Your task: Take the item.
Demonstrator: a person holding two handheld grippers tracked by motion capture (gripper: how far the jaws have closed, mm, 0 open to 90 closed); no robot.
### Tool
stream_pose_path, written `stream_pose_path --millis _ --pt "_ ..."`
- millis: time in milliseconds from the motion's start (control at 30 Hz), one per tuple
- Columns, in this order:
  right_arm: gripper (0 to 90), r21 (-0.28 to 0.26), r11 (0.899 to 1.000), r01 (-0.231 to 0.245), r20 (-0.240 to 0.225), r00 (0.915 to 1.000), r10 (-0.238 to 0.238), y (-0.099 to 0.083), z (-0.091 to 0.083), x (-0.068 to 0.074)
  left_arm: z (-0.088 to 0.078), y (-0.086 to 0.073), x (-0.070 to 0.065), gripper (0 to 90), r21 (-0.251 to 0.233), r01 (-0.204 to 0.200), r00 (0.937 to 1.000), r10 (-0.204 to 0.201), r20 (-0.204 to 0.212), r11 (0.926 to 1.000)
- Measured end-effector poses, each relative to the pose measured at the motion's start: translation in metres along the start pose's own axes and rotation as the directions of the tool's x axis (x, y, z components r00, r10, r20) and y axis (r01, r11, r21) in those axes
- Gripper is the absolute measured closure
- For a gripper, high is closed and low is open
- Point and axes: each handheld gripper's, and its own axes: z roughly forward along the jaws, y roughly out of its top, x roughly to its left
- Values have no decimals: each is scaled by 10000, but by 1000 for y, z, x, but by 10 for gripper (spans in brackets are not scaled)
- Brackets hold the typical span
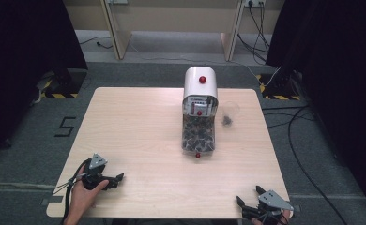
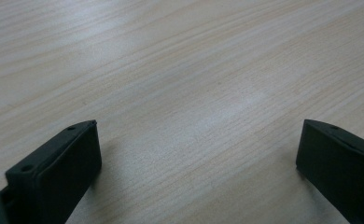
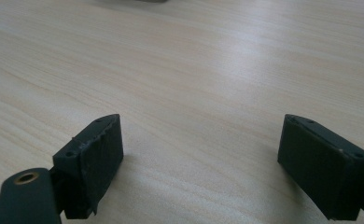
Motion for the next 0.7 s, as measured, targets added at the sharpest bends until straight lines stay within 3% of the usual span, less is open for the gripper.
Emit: stream_pose_path --millis 300,700 --pt "136 -350 9993 95 -75 9999 -98 -3 2 -2 0 0 0 0 1 0 10000 0 -1 10000" --pt "135 -360 9993 93 -84 9999 -97 -3 3 -2 0 0 0 0 3 -1 10000 1 1 10000"
